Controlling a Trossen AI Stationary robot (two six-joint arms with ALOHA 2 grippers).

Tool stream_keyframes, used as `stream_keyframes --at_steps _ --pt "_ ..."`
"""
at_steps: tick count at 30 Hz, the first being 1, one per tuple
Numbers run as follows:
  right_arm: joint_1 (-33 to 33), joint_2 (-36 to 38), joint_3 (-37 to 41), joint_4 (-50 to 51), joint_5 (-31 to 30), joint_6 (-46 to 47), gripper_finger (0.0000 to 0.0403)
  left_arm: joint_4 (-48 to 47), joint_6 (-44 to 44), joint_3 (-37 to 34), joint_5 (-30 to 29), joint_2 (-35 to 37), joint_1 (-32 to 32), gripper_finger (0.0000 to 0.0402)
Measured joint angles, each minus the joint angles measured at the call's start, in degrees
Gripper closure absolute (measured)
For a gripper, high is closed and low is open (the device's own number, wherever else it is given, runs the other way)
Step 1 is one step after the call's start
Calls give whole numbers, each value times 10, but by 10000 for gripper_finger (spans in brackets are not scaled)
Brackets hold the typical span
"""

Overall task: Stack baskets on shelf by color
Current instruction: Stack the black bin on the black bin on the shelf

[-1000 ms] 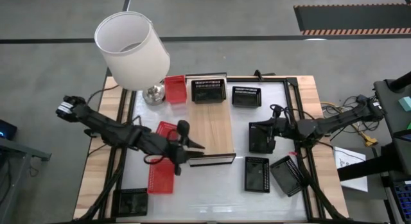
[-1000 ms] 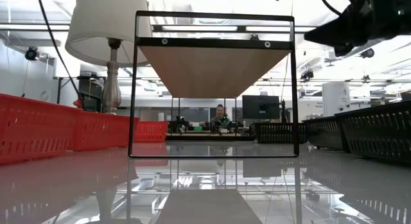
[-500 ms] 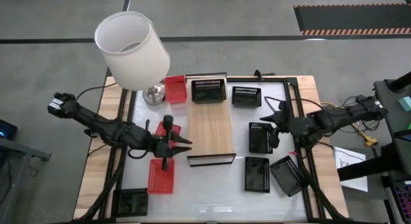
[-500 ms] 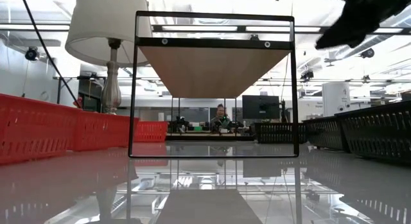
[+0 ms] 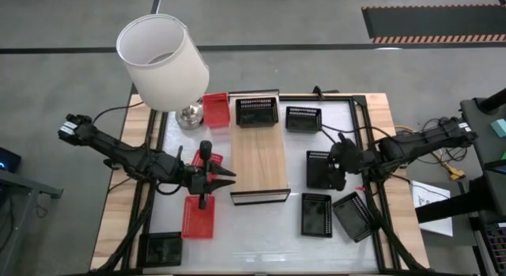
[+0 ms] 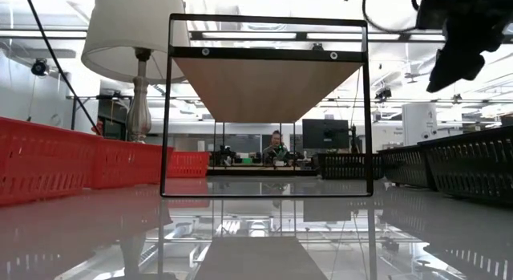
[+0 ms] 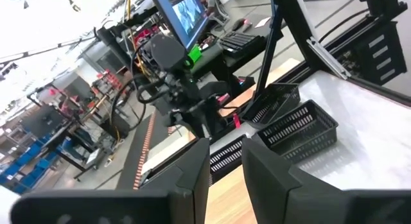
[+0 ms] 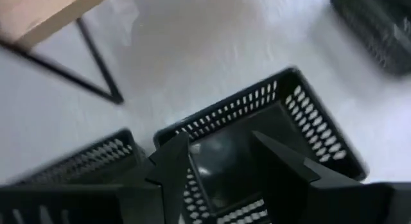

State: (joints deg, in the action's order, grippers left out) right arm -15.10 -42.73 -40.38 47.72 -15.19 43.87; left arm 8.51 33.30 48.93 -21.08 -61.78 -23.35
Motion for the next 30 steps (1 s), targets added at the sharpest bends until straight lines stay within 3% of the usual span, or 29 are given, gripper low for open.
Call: stream_keyframes --at_steps 4,8,10,15,20,23,30 --pt "2 -61 -29 0 22 119 260 0 1 0 -1 0 0 327" --pt "-5 -134 -80 32 145 60 270 0 2 0 -3 0 0 327" --pt "-9 -167 -107 80 163 20 273 0 2 0 -3 0 0 327" --pt "-6 -238 -165 178 143 -20 275 -1 2 0 -3 0 0 327" --pt "37 -289 -214 264 32 144 275 -1 4 0 -3 0 0 327" --pt "55 -305 -223 260 31 197 275 -1 4 0 -3 0 0 327" --pt "56 -322 -211 173 32 211 271 -4 4 0 -4 0 0 327"
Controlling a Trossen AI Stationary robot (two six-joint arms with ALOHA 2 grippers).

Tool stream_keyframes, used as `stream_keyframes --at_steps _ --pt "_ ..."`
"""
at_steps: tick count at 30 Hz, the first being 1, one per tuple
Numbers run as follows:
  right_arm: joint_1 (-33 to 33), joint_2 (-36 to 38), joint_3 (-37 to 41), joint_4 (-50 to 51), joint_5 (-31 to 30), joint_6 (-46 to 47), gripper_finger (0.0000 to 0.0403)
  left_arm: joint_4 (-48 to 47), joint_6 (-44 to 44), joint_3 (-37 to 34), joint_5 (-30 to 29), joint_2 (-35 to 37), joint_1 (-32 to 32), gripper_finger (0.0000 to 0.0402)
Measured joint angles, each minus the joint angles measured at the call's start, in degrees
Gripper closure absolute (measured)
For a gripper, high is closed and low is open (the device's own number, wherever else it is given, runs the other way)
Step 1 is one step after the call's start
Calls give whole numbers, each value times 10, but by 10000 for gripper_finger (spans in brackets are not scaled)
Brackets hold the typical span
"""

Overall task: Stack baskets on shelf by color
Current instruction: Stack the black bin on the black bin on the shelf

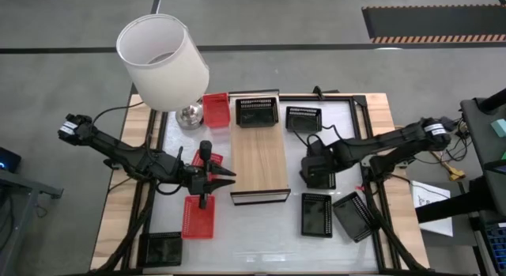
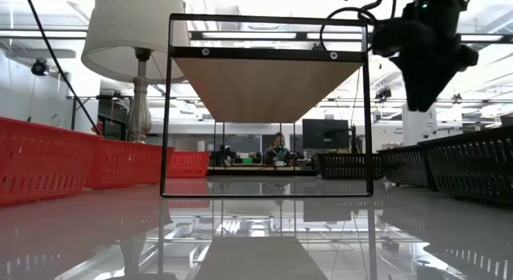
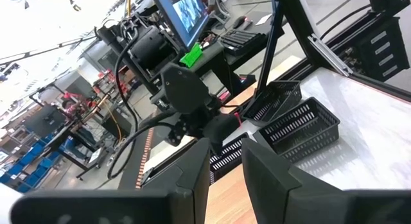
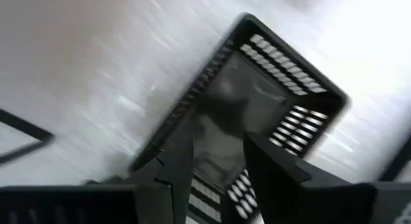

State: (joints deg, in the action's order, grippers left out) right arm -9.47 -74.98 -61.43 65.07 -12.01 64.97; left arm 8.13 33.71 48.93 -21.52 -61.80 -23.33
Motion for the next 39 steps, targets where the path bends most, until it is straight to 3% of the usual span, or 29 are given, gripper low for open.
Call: stream_keyframes --at_steps 17,34,39 --pt "-18 -77 1 -46 2 10 227 -2 0 -3 -3 0 0 327" --pt "-18 -81 71 -138 0 8 225 -2 0 -4 -3 0 0 327" --pt "-18 -81 81 -144 -8 -5 249 -1 0 -4 -4 0 0 327"
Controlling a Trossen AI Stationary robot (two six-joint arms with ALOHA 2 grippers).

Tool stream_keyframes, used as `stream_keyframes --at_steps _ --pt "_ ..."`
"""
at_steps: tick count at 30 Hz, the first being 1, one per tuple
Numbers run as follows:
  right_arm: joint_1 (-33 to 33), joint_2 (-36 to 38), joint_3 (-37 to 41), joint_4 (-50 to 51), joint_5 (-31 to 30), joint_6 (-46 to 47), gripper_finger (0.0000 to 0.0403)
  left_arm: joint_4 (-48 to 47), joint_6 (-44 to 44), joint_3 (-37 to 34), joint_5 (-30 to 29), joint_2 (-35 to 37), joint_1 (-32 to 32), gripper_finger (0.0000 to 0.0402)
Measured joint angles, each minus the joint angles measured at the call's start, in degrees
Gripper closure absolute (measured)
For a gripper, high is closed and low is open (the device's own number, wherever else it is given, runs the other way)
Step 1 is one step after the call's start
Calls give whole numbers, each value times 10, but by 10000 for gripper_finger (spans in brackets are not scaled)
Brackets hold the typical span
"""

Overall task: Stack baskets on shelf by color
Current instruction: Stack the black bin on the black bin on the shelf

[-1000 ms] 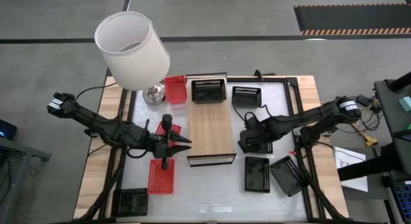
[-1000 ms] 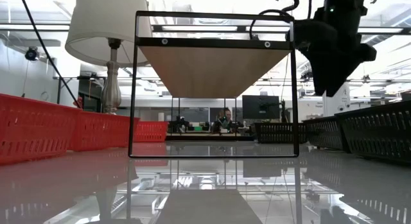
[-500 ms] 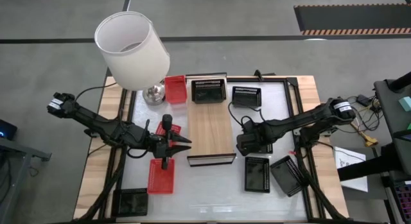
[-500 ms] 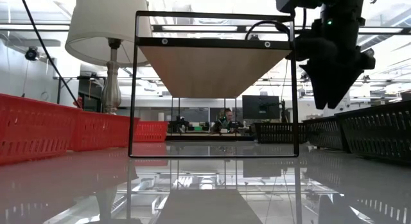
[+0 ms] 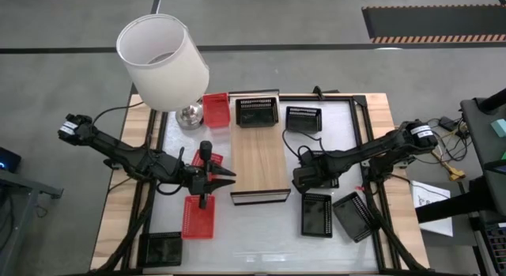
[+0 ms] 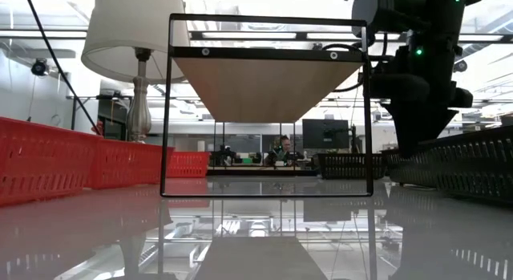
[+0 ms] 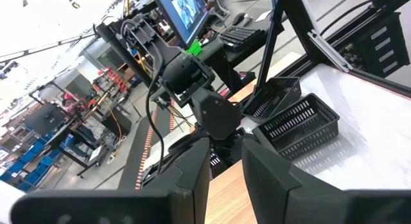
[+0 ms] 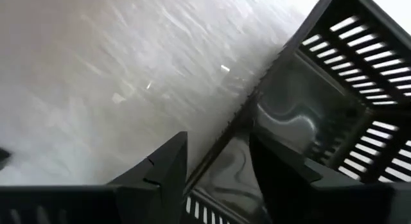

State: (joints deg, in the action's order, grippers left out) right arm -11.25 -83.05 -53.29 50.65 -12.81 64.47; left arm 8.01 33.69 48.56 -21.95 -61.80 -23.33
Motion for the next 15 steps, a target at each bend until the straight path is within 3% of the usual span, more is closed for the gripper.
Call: stream_keyframes --at_steps 9,15 --pt "0 1 1 0 -9 15 379 0 0 0 0 0 0 327" --pt "0 13 -7 21 -2 3 388 0 3 0 0 0 0 327"
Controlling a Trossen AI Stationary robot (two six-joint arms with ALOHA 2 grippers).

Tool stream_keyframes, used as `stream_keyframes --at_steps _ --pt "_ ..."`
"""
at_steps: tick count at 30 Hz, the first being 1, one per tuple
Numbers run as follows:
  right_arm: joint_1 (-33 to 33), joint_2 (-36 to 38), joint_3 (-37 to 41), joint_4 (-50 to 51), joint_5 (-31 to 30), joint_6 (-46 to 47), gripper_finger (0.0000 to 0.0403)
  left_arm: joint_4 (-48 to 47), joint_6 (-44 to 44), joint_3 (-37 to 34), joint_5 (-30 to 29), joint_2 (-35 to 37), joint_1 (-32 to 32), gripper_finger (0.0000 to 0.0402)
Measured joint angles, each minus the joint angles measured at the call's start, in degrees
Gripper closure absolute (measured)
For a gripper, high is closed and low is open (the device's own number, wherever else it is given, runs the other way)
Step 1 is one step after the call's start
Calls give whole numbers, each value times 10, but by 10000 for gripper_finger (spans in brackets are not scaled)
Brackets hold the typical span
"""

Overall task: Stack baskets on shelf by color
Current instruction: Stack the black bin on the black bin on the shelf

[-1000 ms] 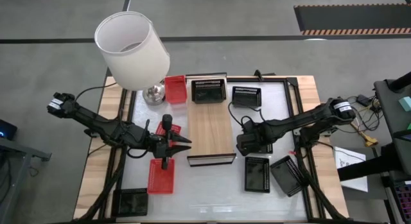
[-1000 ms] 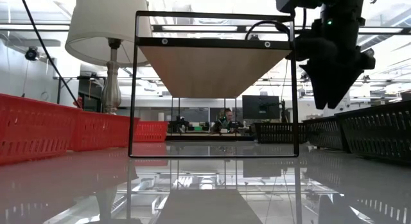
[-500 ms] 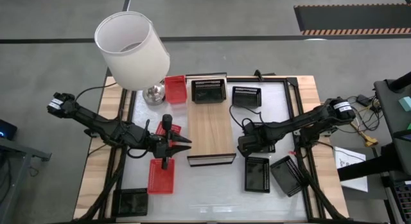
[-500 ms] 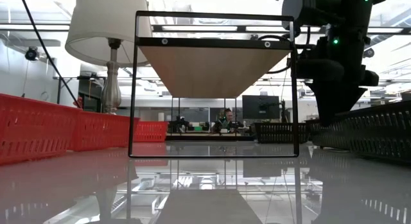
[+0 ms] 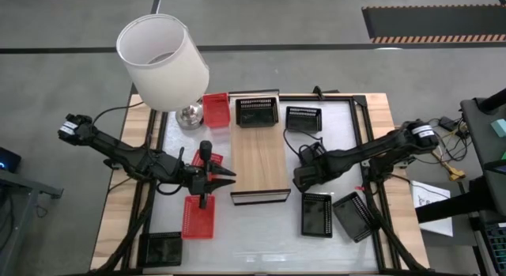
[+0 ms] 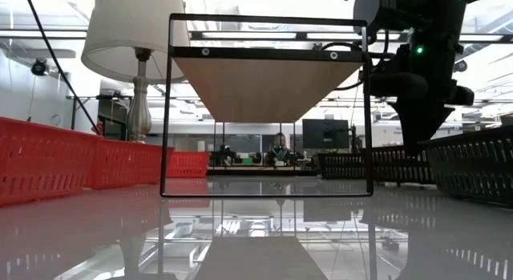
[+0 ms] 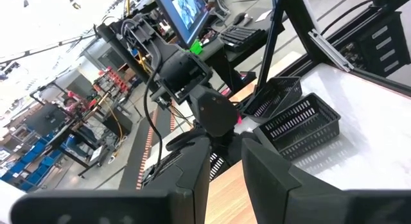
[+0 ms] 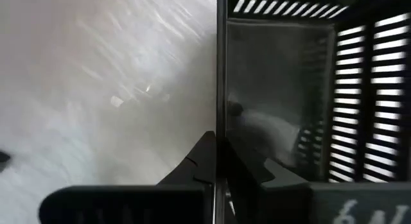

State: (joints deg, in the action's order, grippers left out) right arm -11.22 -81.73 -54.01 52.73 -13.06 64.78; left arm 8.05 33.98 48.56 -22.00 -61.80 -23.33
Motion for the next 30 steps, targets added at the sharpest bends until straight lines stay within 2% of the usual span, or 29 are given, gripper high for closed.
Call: stream_keyframes --at_steps 3,7,13,16,20,26,30 --pt "0 13 -28 51 0 -38 389 1 13 -2 -4 3 0 327" --pt "0 28 -82 111 0 -139 389 1 15 -4 -26 3 0 327" --pt "0 31 -205 211 -5 -262 390 2 15 -12 -30 16 0 327" --pt "0 30 -267 255 -12 -356 390 5 18 -23 -44 27 0 327" --pt "2 30 -341 274 -67 -462 390 5 24 -42 -71 53 0 327" --pt "25 18 -447 252 -139 -602 390 52 28 -71 -71 74 1 327" --pt "61 -13 -511 217 -138 -679 392 55 35 -77 -71 84 1 327"
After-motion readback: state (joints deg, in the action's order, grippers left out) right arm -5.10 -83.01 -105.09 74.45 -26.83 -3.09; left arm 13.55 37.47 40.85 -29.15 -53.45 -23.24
